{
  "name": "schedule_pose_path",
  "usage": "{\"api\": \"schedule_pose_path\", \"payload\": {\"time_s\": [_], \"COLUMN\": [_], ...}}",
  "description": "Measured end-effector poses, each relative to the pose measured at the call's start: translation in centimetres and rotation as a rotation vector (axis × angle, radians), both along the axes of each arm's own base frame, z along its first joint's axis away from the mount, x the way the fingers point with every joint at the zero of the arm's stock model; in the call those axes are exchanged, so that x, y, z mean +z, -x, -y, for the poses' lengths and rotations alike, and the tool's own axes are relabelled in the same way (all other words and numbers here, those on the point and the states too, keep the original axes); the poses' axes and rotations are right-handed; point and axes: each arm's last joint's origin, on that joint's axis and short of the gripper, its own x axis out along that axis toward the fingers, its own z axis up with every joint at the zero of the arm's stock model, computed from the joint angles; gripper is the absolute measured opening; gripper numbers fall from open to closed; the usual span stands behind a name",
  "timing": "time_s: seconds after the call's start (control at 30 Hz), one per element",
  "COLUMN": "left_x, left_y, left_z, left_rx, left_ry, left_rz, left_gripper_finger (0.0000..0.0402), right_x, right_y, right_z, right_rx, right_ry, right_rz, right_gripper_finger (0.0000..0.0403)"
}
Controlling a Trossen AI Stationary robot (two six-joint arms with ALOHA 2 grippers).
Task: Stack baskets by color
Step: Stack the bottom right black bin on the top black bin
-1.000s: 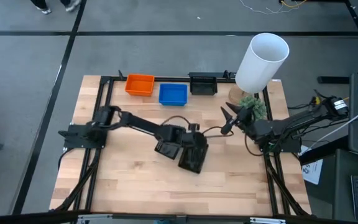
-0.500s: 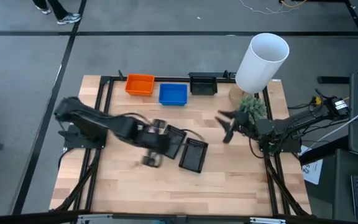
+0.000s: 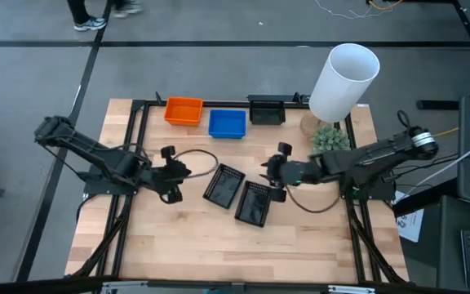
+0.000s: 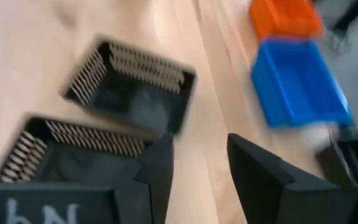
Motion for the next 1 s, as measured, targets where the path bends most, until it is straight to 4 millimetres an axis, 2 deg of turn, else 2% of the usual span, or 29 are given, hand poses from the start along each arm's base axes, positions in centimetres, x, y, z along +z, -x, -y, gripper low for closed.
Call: {"api": "schedule_pose_path", "payload": {"time_s": [0.1,0.2,0.4,0.53,0.73,1.0], "left_x": [-2.4,-4.2,-7.5,-9.6,-10.4,-10.5], "left_y": [1.0,1.8,3.3,4.4,4.9,5.0], "left_z": [-1.3,-2.6,-5.4,-6.6,-7.2,-7.6], "left_rx": [0.007,-0.042,-0.08,-0.072,-0.135,-0.115], "left_ry": [0.029,0.028,0.039,0.072,0.082,0.083], "left_rz": [0.119,0.218,0.359,0.368,0.369,0.357], "left_gripper_finger": [0.0,0.0,0.0,0.0,0.0,0.0], "right_x": [0.0,-0.5,-2.8,-4.6,-6.6,-7.9], "right_y": [-1.0,-1.8,-3.6,-4.8,-5.9,-6.4], "right_z": [0.8,1.4,2.5,3.3,3.6,3.5], "right_rx": [-0.07,-0.062,-0.033,-0.058,-0.056,-0.077], "right_ry": [-0.077,-0.17,-0.251,-0.26,-0.336,-0.376], "right_rz": [-0.157,-0.27,-0.345,-0.37,-0.407,-0.437], "right_gripper_finger": [0.0151,0.0151,0.0151,0.0151,0.0151,0.0151]}}
